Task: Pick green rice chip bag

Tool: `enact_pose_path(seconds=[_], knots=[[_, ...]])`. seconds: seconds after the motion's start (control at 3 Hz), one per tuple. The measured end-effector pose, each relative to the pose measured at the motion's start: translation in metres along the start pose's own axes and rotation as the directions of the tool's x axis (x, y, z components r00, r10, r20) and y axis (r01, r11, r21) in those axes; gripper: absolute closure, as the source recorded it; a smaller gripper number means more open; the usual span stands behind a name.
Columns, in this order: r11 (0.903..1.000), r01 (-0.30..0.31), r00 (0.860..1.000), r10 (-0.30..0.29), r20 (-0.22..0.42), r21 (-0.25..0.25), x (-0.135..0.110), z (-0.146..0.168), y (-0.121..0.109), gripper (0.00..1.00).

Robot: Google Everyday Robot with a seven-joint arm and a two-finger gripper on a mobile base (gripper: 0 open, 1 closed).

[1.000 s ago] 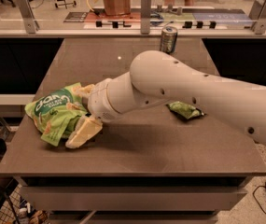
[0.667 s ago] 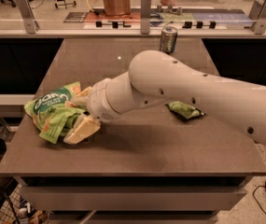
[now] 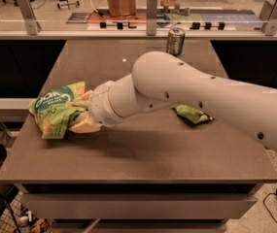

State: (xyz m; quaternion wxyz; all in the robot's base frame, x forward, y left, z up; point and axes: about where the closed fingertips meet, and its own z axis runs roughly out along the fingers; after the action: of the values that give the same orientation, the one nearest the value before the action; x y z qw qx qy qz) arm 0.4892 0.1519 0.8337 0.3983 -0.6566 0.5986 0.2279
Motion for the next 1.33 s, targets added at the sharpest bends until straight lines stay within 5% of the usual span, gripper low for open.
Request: enact_pose_path(seconds=[0.33,0.67,1.33], knots=[[1.0,0.004,1.0,-0.004,0.0,0.0,-0.002,0.0,0.001,1.0],[1.0,0.004,1.0,-0.004,0.0,0.0,-0.002,0.0,0.001,1.0],[0.9924,0.12,0.989,-0.117,0.091,-0.027,-0.046,-0.02,-0.026,1.0]])
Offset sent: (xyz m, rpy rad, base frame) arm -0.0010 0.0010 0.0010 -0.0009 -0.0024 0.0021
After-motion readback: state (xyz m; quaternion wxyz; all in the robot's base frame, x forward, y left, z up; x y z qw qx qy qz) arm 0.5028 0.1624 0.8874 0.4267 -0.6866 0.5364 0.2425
